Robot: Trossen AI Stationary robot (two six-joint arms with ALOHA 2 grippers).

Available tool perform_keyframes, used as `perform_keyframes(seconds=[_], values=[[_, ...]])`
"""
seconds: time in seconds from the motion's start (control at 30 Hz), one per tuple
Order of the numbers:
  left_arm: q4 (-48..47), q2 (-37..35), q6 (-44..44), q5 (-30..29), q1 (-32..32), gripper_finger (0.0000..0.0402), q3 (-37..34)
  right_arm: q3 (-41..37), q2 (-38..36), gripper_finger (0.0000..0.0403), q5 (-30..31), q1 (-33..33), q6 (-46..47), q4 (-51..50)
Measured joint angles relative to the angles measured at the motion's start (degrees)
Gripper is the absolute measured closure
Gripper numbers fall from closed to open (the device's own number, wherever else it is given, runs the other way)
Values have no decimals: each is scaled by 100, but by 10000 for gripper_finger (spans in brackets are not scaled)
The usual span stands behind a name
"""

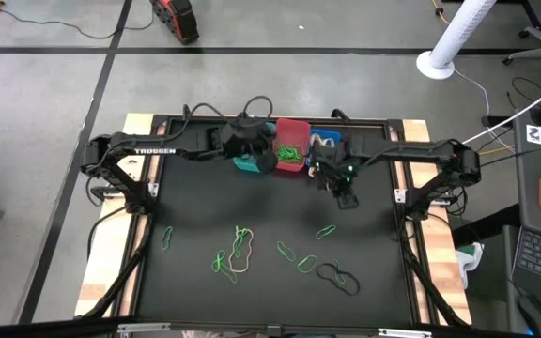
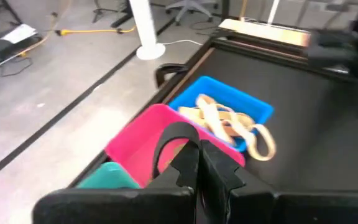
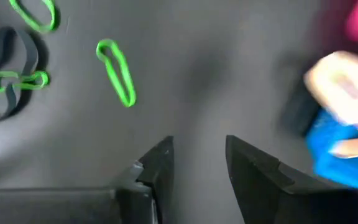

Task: Sort rubber bands into baskets
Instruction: Put the black rubber band into the light blue bin, then put the green rubber band into the pink bin

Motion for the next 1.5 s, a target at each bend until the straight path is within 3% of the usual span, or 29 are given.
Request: perform_keyframes(seconds=[0.23, 0.57, 1.17, 1.5], values=[[-86, 89, -4, 2, 473, 390, -183, -1334, -281, 260, 2, 532, 670, 1097], [-36, 101, -15, 14, 810, 391, -570, -2363, -283, 260, -2, 1364, 753, 2527], [-63, 102, -195, 13, 849, 289, -881, -2487, -281, 260, -2, 2106, 751, 3133], [-52, 102, -483, 13, 831, 279, -881, -2487, -279, 260, 672, 2554, 751, 3255]])
